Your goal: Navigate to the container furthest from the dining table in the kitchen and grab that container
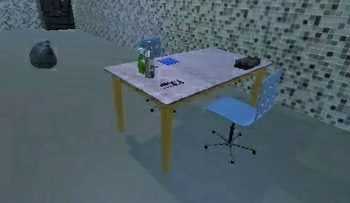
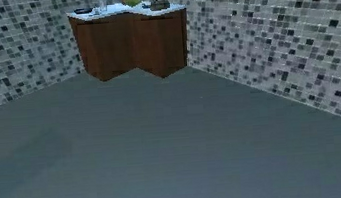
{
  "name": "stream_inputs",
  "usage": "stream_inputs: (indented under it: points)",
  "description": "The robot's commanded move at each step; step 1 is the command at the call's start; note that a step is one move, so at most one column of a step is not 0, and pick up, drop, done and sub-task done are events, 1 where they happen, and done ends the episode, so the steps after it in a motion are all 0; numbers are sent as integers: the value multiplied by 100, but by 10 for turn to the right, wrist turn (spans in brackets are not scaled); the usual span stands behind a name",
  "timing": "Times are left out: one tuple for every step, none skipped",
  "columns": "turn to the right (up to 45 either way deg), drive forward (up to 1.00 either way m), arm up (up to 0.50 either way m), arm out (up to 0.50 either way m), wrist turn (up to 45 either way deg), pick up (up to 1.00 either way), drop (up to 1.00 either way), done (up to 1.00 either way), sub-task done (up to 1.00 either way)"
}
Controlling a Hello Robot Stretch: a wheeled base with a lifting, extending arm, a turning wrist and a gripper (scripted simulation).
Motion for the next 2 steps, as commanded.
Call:
stream_inputs:
  points:
    - [0, 40, 0, 0, 0, 0, 0, 0, 0]
    - [90, 0, 0, 0, 0, 0, 0, 0, 0]
